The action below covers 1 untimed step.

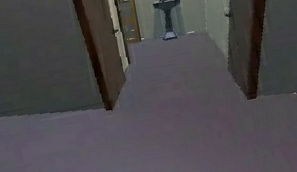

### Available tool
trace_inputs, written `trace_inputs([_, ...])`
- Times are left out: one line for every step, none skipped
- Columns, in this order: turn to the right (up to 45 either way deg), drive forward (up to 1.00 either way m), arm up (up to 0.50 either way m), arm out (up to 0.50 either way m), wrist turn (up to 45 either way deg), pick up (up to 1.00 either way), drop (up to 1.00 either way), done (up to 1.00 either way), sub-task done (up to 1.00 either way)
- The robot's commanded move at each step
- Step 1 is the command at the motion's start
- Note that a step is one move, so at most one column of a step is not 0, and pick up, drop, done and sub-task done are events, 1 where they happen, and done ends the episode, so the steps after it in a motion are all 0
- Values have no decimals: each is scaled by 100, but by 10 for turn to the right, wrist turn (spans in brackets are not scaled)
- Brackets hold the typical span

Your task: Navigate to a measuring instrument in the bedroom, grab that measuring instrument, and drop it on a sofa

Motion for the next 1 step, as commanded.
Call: trace_inputs([0,100,0,0,0,0,0,0,0])
